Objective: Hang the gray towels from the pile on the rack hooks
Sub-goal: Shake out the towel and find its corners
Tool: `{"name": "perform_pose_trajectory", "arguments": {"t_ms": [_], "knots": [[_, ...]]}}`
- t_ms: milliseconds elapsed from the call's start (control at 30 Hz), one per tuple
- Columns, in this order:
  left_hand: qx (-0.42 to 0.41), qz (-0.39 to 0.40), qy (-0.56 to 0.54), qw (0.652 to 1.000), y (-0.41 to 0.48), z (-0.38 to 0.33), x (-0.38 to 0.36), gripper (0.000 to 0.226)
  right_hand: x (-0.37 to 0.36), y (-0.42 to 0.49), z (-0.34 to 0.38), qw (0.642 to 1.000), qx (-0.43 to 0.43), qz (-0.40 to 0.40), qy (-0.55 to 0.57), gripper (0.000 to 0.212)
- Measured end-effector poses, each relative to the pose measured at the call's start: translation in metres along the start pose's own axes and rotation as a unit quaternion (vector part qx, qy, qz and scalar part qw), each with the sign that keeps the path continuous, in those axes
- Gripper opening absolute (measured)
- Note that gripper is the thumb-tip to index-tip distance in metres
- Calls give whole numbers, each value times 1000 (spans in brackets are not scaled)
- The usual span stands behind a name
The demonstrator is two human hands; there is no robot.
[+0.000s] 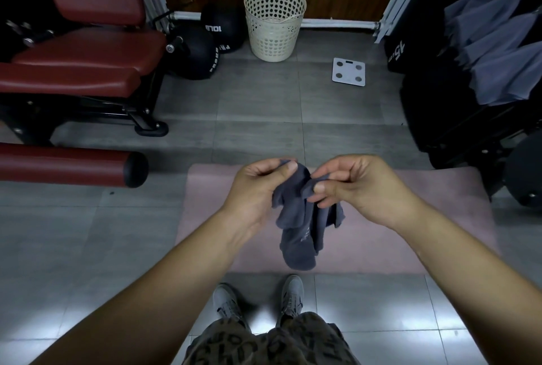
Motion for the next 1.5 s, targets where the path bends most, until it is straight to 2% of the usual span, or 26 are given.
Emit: {"name": "perform_pose_trajectory", "arguments": {"t_ms": [100,167,200,233,300,367,500,633,733,967,1100,1200,1267,1333,1400,1500], "knots": [[-2,-11,42,999,-5,2,0,17,3,-3,-2,986,53,-43,-151,9],[-14,-23,84,996,-8,2,-2,14,6,-5,-5,943,137,-101,-287,9],[-24,-27,105,994,-8,1,-3,13,7,-5,-5,926,168,-122,-315,9],[-33,-30,122,992,-9,1,-4,12,6,-5,-5,924,179,-130,-312,9],[-40,-34,127,991,-11,0,-6,11,3,-6,-3,955,156,-109,-228,11],[-26,-22,58,998,-15,1,-9,16,-5,-7,0,980,131,-89,-118,16],[6,-6,-85,996,-24,3,-18,22,-23,-9,7,991,91,-93,21,17],[30,-13,-167,986,-28,2,-22,26,-28,-8,11,991,50,-109,64,14],[40,-12,-200,979,-27,1,-16,24,-30,-8,13,993,24,-76,87,11],[52,-2,-246,968,-29,5,-18,37,-28,4,13,992,22,-118,35,17],[19,-19,-206,978,-28,5,-24,41,-31,7,8,989,26,-140,34,10],[9,-39,-173,984,-21,6,-22,42,-31,7,7,988,35,-146,36,13],[10,-25,-130,991,-15,1,-18,32,-25,8,7,993,19,-98,62,14],[-3,8,-61,998,-9,-8,-15,18,-13,11,8,996,-7,-42,77,23],[-28,47,4,998,-3,-19,-15,11,-3,16,8,999,-11,1,30,29],[-71,68,63,993,8,-35,-17,14,6,22,8,997,-4,67,-26,25]]}}
Point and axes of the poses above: each hand's wrist, its own y-axis towards the middle knuckle, its own x-axis out of the back of the hand, z = x × y, the point moved 1 cm from there along y, towards the middle knuckle, and after that the axes turned 13 degrees about -x, right-handed, at the moved point
